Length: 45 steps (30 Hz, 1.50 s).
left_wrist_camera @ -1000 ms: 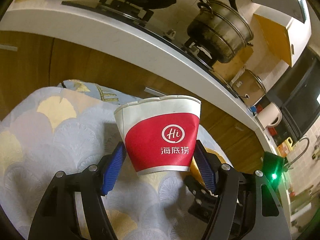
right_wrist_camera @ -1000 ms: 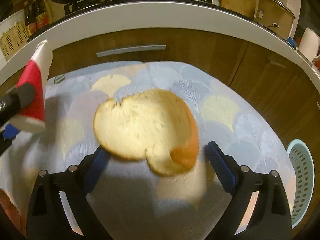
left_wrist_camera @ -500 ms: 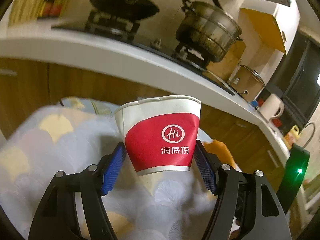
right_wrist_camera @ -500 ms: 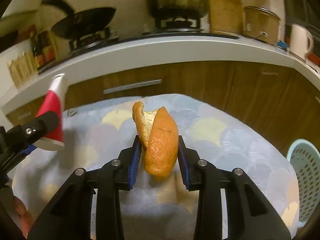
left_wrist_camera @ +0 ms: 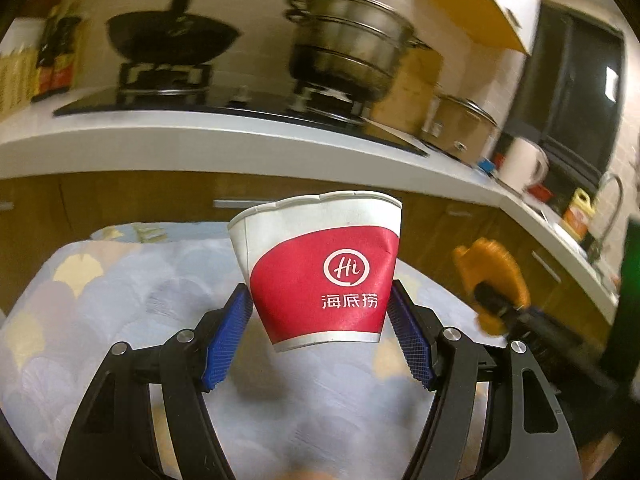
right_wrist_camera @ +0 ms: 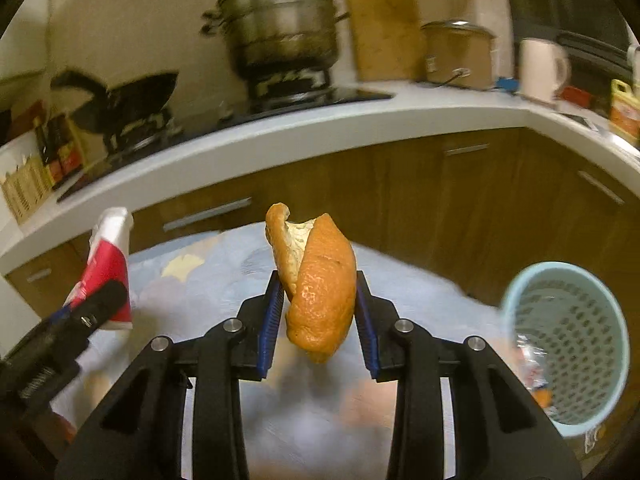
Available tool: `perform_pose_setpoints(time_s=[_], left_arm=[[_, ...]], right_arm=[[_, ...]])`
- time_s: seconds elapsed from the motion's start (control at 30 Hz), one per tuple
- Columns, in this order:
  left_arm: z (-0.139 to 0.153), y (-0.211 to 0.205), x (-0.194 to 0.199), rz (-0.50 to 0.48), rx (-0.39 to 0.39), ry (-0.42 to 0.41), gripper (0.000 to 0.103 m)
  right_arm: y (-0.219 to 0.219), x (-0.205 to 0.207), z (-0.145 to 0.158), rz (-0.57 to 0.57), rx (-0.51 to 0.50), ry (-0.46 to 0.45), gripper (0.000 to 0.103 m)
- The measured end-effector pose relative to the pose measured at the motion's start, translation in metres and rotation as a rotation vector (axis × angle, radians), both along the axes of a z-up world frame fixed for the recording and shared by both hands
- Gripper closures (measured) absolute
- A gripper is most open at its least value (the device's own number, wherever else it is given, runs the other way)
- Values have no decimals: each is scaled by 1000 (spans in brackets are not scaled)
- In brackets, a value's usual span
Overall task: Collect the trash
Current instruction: 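Carry the bread crust and paper cup to the blue basket and release both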
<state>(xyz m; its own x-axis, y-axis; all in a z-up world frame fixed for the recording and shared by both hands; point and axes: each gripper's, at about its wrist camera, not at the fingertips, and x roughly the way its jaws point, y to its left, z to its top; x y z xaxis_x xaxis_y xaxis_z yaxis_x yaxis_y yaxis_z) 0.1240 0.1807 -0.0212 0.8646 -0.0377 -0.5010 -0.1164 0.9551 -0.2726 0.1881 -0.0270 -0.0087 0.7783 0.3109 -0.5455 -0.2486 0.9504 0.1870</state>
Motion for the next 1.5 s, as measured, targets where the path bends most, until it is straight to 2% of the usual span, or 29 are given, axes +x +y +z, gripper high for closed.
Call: perform_pose_setpoints(time_s=[0.17, 0.4, 0.57, 0.67, 0.83, 0.93, 1.13, 1.2, 1.3, 1.33, 1.4, 1.5], left_arm=[[3, -36, 1, -80, 45, 0, 36], [44, -112, 4, -239, 101, -45, 36], [57, -167, 19, -352, 62, -59, 36], [53, -206, 37, -427, 51, -28, 36], [37, -249, 69, -487, 54, 46, 35], [29, -267, 85, -525, 40, 74, 35], [13, -302, 97, -582, 70, 95, 35], [6, -309, 104, -592, 64, 115, 35], [-5, -318, 119, -642, 39, 165, 32], [-9, -320, 124, -658, 38, 182, 31], [-16, -321, 130, -654, 52, 205, 31], [-20, -312, 133, -643, 32, 218, 31]], right_arm=[[-57, -25, 18, -88, -41, -48, 72], [-133, -52, 44, -180, -86, -67, 72], [-180, -61, 51, -252, -81, -47, 72], [-213, -59, 44, -274, -6, 15, 72], [-256, -48, 25, -360, 36, 104, 67], [-270, -38, 8, -379, 82, 154, 67], [-283, -17, -27, -423, 90, 254, 67], [-286, -12, -34, -437, 95, 286, 63], [-295, 7, -49, -412, 154, 355, 34], [-298, 14, -53, -390, 166, 372, 34], [-303, 19, -56, -416, 159, 387, 34], [-310, 16, -55, -422, 198, 377, 34]])
